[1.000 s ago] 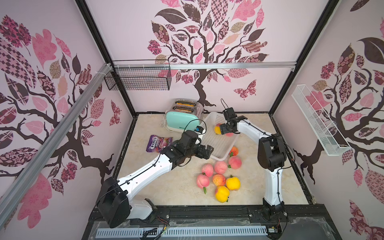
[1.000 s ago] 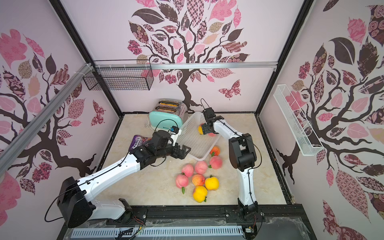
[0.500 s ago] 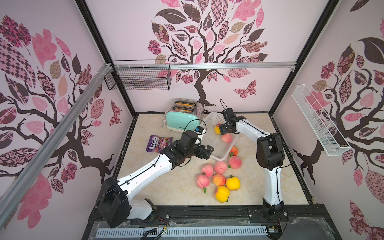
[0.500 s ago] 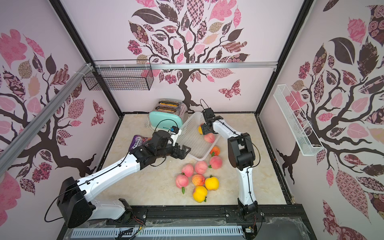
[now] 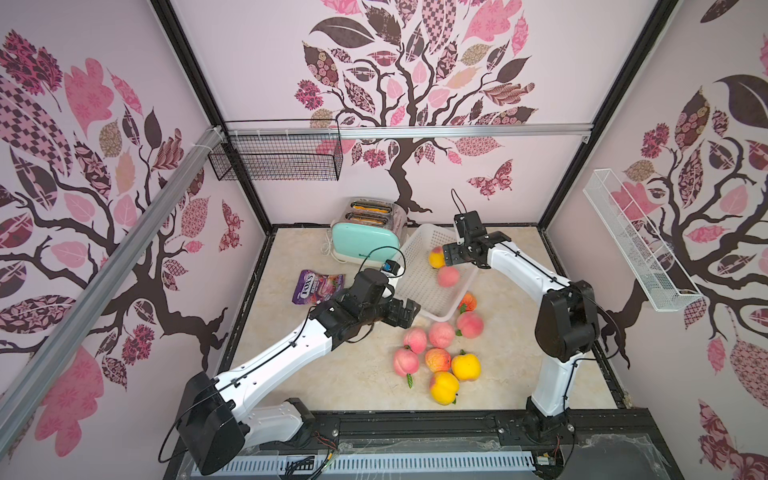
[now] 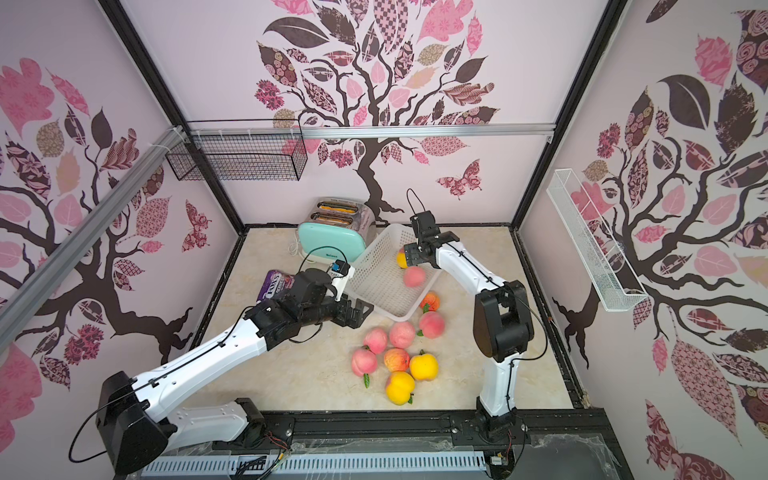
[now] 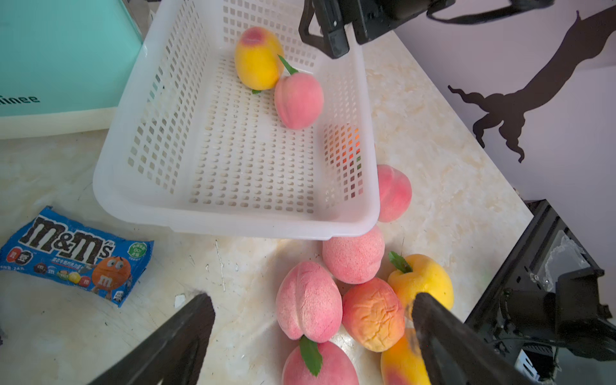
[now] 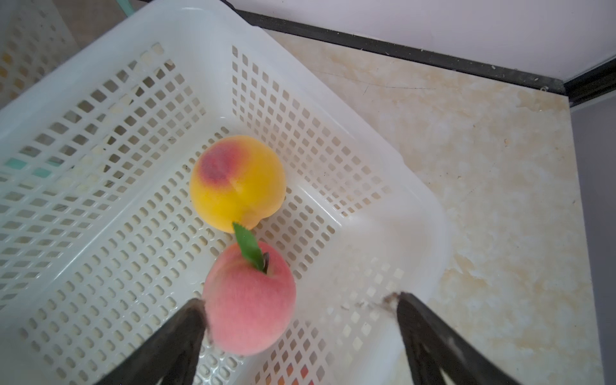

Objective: Put the peaches into the basket
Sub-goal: Place the peach in the basket, then pick up the peach from the center of the board.

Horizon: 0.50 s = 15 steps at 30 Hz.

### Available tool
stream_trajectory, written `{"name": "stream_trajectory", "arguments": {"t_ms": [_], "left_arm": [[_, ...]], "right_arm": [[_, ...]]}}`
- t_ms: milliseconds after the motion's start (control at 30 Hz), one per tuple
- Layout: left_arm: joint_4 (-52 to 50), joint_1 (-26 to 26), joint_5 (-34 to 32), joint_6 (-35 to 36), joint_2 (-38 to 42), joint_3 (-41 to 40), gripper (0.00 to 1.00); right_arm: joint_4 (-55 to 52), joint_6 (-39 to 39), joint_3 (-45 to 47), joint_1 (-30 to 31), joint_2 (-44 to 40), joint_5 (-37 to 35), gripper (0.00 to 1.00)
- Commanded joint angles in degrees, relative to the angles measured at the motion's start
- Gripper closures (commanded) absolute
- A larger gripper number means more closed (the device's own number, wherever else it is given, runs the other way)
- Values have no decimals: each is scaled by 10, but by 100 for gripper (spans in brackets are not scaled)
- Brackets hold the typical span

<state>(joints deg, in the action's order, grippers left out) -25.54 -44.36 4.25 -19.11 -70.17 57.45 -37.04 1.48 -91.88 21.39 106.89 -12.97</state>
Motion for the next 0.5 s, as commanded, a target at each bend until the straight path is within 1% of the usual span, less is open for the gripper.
{"name": "stream_trajectory", "arguments": {"t_ms": [0,167,267,467], "left_arm": [[-25,-16,-12,-14,27,-20,3],[-54,-51,-39,-30,50,-36,3],[-58,-65,-39,-46,60,-54,3],[-43,-71,-32,-83,79,-100,3]], "right_arm": [[8,-19,41,15,-47,15,8],[20,-37,123,27,-135,39,7],[18,-46,165,35,-186,47,6],[10,-62,243,48,-289,61,5]]}}
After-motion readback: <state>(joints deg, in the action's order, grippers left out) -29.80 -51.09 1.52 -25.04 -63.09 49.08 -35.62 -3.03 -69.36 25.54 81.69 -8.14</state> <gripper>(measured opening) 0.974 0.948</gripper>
